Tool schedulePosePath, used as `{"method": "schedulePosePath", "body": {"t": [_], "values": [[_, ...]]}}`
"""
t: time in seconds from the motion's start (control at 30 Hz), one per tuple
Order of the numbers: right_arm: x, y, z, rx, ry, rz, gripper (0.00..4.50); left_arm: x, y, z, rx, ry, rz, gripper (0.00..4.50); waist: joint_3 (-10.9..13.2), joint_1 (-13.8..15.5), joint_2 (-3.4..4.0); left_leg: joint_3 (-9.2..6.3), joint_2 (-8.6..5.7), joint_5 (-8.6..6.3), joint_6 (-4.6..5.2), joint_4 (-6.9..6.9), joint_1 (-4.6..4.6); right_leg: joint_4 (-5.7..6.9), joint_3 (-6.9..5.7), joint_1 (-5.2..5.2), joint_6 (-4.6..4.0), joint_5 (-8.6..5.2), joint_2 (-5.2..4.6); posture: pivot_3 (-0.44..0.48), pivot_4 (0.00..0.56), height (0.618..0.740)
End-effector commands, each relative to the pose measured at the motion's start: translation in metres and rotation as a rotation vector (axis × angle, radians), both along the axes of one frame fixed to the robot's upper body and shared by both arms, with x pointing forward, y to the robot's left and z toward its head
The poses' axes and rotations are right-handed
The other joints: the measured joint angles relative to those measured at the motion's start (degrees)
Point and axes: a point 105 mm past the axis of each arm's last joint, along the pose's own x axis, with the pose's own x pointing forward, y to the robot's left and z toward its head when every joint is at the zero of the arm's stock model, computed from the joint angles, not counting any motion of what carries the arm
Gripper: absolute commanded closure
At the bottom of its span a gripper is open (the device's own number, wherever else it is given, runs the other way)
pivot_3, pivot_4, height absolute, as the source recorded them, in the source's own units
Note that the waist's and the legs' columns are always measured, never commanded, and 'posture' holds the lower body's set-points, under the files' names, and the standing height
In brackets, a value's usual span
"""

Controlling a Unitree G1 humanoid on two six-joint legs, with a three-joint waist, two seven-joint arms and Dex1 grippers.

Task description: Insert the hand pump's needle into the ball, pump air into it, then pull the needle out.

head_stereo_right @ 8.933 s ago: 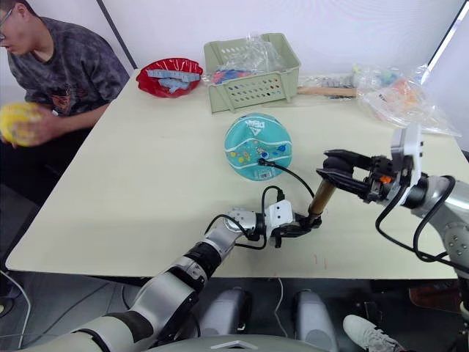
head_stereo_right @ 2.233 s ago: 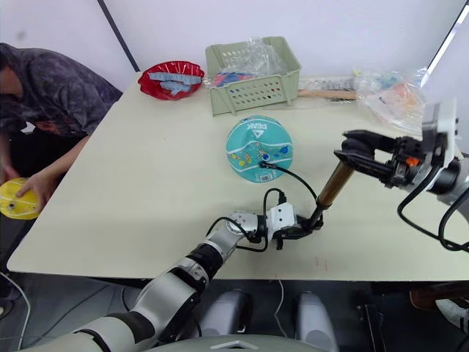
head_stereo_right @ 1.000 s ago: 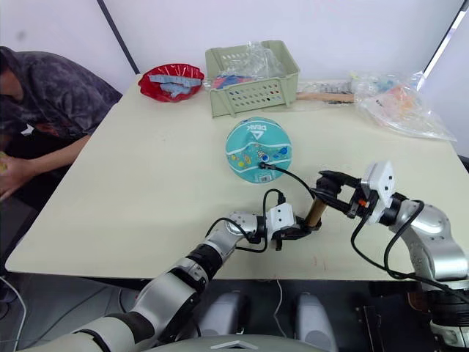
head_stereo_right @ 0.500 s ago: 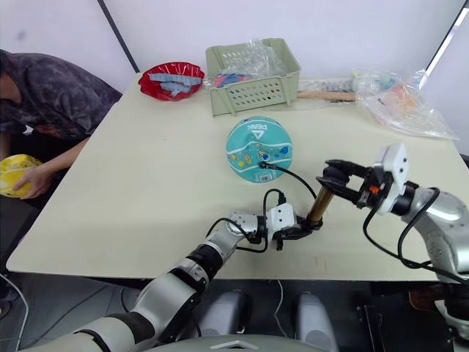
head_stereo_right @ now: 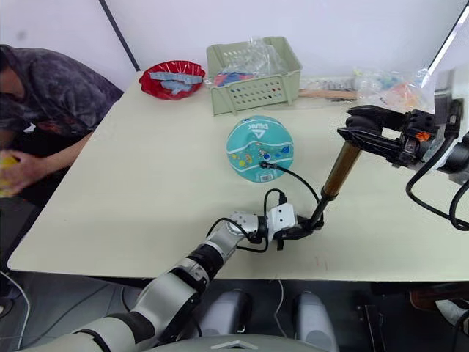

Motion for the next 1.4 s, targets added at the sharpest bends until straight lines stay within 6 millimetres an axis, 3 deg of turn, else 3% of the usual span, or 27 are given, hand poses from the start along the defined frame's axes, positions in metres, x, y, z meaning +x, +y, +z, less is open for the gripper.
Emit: {"method": "schedulePosePath", "body": {"t": [0.03,0.17,0.43,0.83,0.93,1.07,1.3,1.4], "values": [[-0.012,-0.008,0.040,0.034,-0.148,-0.013,2.84,-0.025,0.015,-0.043,0.165,0.103,-0.055,3.49,-0.01,0.05,0.02,0.02,-0.03,0.00,0.00,0.02,-0.14,0.03,0.01,-0.14,0.01,0.01,-0.03,0.000,0.150,0.740],[-0.009,-0.005,0.022,0.000,-0.118,-0.011,2.84,-0.025,0.014,-0.042,0.164,0.100,-0.060,3.49,-0.01,0.07,0.02,0.04,-0.07,0.00,0.00,0.02,-0.25,0.05,0.01,-0.26,0.01,0.02,-0.08,0.000,0.150,0.740],[-0.001,0.001,-0.055,-0.066,-0.041,-0.055,2.84,-0.024,0.013,-0.042,0.160,0.098,-0.057,3.49,-0.12,0.00,-0.11,0.01,-0.08,0.00,0.00,0.02,-0.14,0.06,-0.06,-0.15,0.02,0.01,-0.04,0.000,0.150,0.740],[-0.002,0.011,-0.146,-0.083,0.064,-0.106,2.84,-0.023,0.013,-0.041,0.156,0.098,-0.048,3.49,-0.26,-0.07,-0.25,-0.09,-0.16,0.00,0.00,0.01,0.10,0.08,-0.10,0.07,0.01,-0.01,0.04,0.000,0.150,0.740],[-0.002,0.012,-0.158,-0.076,0.057,-0.124,2.84,-0.022,0.014,-0.041,0.155,0.099,-0.046,3.49,-0.27,-0.08,-0.26,-0.09,-0.18,0.00,0.00,0.01,0.25,0.07,-0.10,0.22,0.02,-0.01,0.05,0.000,0.150,0.740],[0.000,0.012,-0.156,-0.067,0.025,-0.138,2.84,-0.022,0.015,-0.041,0.158,0.099,-0.043,3.49,-0.25,-0.13,-0.28,-0.11,-0.15,0.00,-0.01,-0.07,0.69,0.05,-0.10,0.65,0.15,-0.12,0.05,0.000,0.150,0.740],[-0.001,-0.003,-0.110,-0.006,-0.064,-0.111,2.84,-0.023,0.017,-0.043,0.165,0.102,-0.048,3.49,-0.22,-0.09,-0.25,-0.13,-0.12,0.00,-0.01,-0.07,0.65,0.03,-0.09,0.63,0.02,-0.05,0.03,0.000,0.150,0.740],[-0.007,-0.004,-0.080,0.040,-0.104,-0.061,2.84,-0.024,0.018,-0.043,0.166,0.105,-0.049,3.49,-0.15,-0.04,-0.16,-0.14,-0.15,0.00,-0.01,-0.07,0.59,0.03,-0.10,0.59,0.03,-0.05,-0.02,0.000,0.150,0.740]]}}
